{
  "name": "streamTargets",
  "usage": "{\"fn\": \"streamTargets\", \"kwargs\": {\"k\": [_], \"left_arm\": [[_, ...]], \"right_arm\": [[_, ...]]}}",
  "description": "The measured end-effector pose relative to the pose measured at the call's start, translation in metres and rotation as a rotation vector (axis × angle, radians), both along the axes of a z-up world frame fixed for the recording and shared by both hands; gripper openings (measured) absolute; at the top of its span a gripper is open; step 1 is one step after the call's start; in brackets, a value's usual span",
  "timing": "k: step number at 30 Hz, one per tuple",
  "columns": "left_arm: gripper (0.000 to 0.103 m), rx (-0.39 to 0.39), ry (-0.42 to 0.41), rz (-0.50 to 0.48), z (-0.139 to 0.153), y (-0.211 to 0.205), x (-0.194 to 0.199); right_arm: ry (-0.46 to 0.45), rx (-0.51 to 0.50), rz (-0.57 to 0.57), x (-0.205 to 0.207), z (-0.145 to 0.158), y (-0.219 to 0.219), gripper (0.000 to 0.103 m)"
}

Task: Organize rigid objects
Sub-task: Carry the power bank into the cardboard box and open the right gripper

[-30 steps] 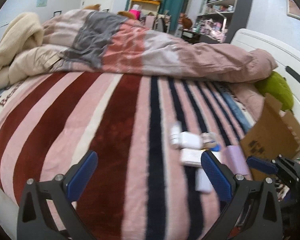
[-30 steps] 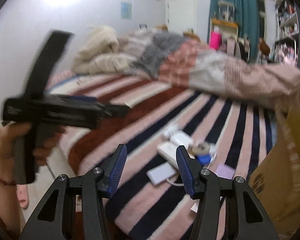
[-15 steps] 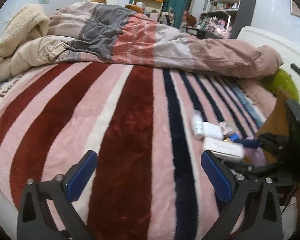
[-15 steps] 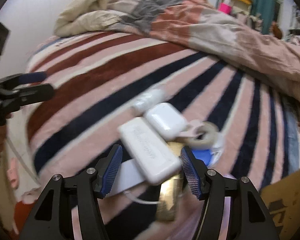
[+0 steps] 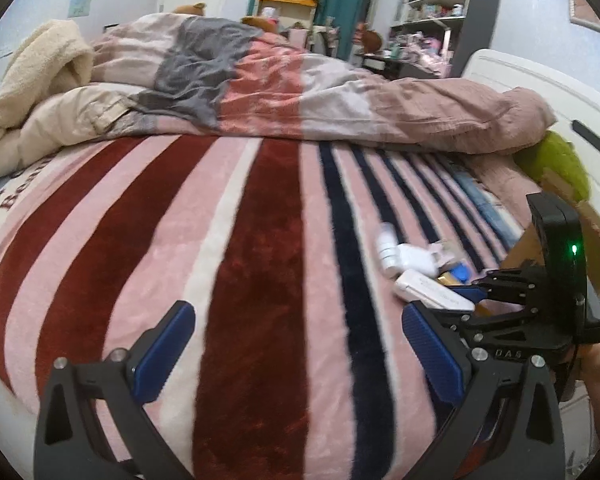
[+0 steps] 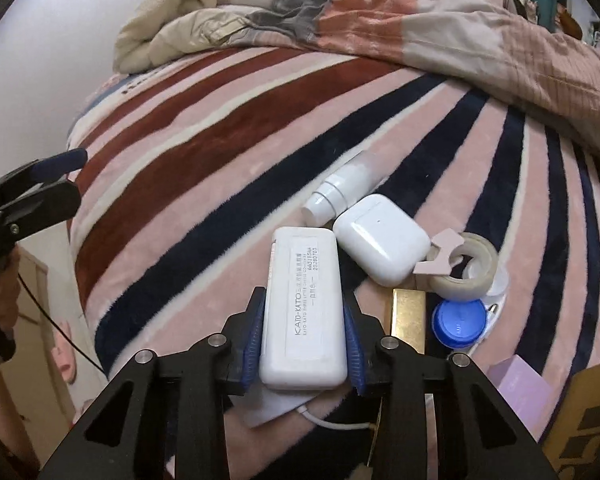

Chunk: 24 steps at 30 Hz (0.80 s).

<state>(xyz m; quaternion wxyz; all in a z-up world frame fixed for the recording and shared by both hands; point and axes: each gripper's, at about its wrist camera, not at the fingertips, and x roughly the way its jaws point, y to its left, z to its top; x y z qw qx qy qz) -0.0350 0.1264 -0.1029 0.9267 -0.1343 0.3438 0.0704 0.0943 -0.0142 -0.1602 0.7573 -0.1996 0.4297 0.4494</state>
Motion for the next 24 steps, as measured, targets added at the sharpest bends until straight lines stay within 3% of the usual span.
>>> {"fn": "streamTargets", "kwargs": {"k": [2,5,9,15,17,21,24], "left_arm": [[0.102,-0.026,-0.03,-0.041,0.01,-0.002,0.004],[0.102,-0.094,-0.087,-0.179,0.035,-0.014,0.014],[0.1,-0.13,-0.1,-0.317,0.071,-0.042,0.036],[0.068,-0.193,-0.101,-0.507,0.113,-0.107,0.073],[0.048,-0.212,-0.087,-0.553,0.12,-0.132,0.088],[0.043,-0.231,-0.055,-0.627,0.127,-0.185,0.118],[0.042,-0.231,-0.005,-0.677,0.124,-0.224,0.145]], "right_arm": [[-0.031,0.02,0.027,-0.009,0.011,-0.005,0.031],[-0.066,0.071,0.053,-0.022,0.035,-0.012,0.031],[-0.137,0.16,0.081,-0.042,0.078,-0.028,0.031],[-0.258,0.272,0.048,-0.057,0.135,-0.076,0.031],[-0.273,0.302,0.016,-0.054,0.147,-0.1,0.031],[-0.301,0.312,-0.073,-0.04,0.157,-0.149,0.031],[-0.273,0.304,-0.142,-0.021,0.158,-0.182,0.031]]}}
